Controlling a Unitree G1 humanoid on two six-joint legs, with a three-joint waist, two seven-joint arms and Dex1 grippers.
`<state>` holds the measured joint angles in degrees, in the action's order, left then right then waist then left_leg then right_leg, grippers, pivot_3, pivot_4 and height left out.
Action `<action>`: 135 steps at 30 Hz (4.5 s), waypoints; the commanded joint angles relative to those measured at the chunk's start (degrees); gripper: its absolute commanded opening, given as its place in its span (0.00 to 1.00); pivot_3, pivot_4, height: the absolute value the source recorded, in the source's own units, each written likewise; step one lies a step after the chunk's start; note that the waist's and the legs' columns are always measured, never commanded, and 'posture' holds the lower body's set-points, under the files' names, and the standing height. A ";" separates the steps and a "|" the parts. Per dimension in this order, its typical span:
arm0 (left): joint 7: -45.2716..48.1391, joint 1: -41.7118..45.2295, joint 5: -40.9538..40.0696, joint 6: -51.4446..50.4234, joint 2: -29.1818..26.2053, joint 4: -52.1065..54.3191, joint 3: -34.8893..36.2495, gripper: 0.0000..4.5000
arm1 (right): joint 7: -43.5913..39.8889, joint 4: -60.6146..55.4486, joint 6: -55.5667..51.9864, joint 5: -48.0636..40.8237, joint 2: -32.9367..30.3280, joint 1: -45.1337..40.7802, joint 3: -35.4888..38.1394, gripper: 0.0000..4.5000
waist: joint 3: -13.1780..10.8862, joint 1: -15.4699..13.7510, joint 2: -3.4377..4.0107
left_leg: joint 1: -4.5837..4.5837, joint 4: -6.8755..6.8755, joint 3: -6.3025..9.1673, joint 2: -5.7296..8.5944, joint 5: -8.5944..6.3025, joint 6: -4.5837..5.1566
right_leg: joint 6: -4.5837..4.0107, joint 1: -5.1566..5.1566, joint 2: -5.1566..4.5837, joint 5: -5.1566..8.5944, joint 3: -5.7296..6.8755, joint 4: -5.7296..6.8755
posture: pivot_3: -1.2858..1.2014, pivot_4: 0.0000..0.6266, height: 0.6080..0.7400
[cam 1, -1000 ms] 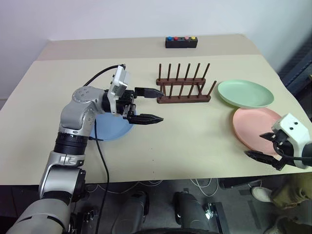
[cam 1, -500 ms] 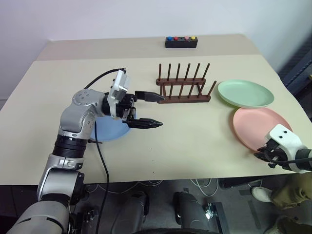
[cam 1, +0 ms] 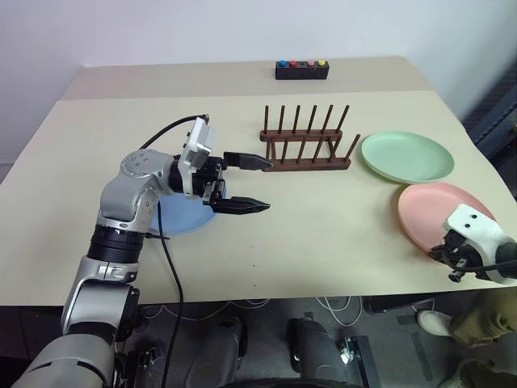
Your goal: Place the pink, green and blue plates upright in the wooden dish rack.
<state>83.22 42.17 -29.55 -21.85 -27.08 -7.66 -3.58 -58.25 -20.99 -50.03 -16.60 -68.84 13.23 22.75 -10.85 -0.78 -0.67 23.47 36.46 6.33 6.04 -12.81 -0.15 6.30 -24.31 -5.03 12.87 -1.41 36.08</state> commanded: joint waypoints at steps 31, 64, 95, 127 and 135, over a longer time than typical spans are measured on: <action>-8.37 1.28 -2.04 3.35 1.41 0.54 4.41 1.00 | 17.77 38.21 -12.59 -48.58 28.15 -69.04 16.47 0.02 | -0.04 0.52 0.00 | 0.47 0.44 -0.05 0.02 -0.13 0.19 | 0.07 -0.27 -0.02 -0.09 -0.02 0.03 | 0.52 0.24 1.00; -12.20 -3.11 -5.33 -1.06 -1.21 8.02 5.00 1.00 | 8.35 43.13 -3.60 -38.67 30.97 -67.97 6.01 0.02 | -0.07 1.56 0.08 | 0.47 0.41 -0.03 0.02 -0.13 0.18 | 0.07 -0.33 0.01 -0.09 -0.02 0.08 | 0.52 0.24 1.00; -7.45 -1.04 -4.82 -1.99 -2.78 4.87 2.38 1.00 | -2.30 -3.31 10.04 -15.90 5.60 -27.13 -13.14 0.99 | -0.05 1.33 0.09 | 0.47 0.46 -0.03 0.01 -0.15 0.18 | 0.08 -0.28 -0.02 -0.08 0.00 0.03 | 0.52 0.24 1.00; -3.67 -3.93 -5.18 -5.92 -8.11 8.38 2.28 1.00 | -4.88 6.73 28.84 8.88 8.55 -29.66 -29.42 0.01 | -0.05 1.05 0.03 | 0.45 0.54 0.06 0.05 -0.16 0.18 | 0.07 -0.17 -0.03 -0.07 0.07 -0.03 | 0.52 0.24 1.00; -3.71 -2.87 -4.81 -5.17 -7.47 6.60 2.58 1.00 | -10.04 -2.34 14.44 -10.56 8.79 -32.36 -16.93 0.01 | -0.05 1.34 0.05 | 0.45 0.52 0.08 0.00 -0.16 0.18 | 0.07 -0.19 -0.09 -0.08 0.06 -0.01 | 0.52 0.24 1.00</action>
<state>79.50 38.00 -34.29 -28.04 -34.58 -1.53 -1.52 -67.54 -20.01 -32.07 -20.90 -59.93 -16.86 0.87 -10.91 0.56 -0.62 23.92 36.98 6.40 6.04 -12.96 0.03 6.37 -24.50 -5.12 12.80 -1.35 36.06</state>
